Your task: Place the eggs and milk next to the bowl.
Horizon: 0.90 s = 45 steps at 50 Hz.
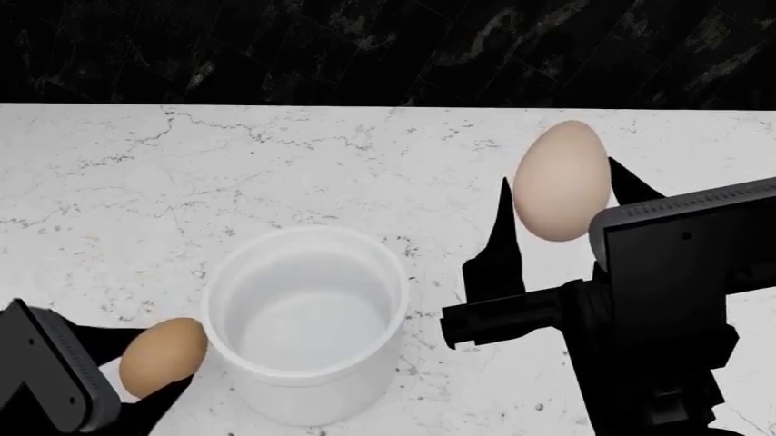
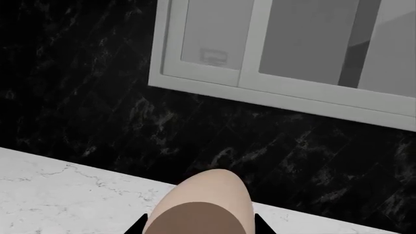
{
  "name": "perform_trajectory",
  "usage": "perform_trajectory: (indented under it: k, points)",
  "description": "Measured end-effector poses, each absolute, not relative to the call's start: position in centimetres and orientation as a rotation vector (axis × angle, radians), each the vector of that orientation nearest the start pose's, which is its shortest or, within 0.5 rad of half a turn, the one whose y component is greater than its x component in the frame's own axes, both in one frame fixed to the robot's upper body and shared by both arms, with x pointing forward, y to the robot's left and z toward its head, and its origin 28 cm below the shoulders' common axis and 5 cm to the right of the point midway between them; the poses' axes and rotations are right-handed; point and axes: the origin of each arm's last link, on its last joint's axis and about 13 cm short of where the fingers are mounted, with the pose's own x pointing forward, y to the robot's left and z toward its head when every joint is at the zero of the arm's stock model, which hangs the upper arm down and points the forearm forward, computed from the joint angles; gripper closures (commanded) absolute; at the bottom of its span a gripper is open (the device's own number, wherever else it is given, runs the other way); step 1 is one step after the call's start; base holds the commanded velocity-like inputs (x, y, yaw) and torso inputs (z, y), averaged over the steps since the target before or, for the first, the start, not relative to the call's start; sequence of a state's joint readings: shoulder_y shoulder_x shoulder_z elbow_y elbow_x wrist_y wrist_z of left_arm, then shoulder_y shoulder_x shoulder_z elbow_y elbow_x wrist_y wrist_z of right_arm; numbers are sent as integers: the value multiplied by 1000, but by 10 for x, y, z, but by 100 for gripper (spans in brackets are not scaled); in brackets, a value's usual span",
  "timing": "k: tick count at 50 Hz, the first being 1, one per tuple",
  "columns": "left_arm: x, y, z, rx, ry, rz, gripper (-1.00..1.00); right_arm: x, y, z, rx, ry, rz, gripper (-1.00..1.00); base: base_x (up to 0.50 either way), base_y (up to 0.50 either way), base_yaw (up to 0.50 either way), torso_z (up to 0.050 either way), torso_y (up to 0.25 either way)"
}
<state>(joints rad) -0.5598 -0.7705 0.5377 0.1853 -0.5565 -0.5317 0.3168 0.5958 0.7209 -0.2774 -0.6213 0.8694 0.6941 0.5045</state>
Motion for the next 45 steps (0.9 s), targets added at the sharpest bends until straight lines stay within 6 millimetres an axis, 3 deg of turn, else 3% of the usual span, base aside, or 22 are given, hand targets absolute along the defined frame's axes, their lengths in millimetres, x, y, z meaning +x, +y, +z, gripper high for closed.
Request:
perform_trajectory:
  k: [41,42,45]
  points:
    - [275,290,123,404,253,-699,100,237,-139,213,-143,-185,132,100,0,0,0,0,0]
    - [275,290,123,405,252,-700,-100,237,-139,213,-143,-185,132,100,0,0,0,0,0]
    - [276,291,124,409,250,-687,-100,237,-139,212,-139,-184,132,100,0,0,-2,0,0]
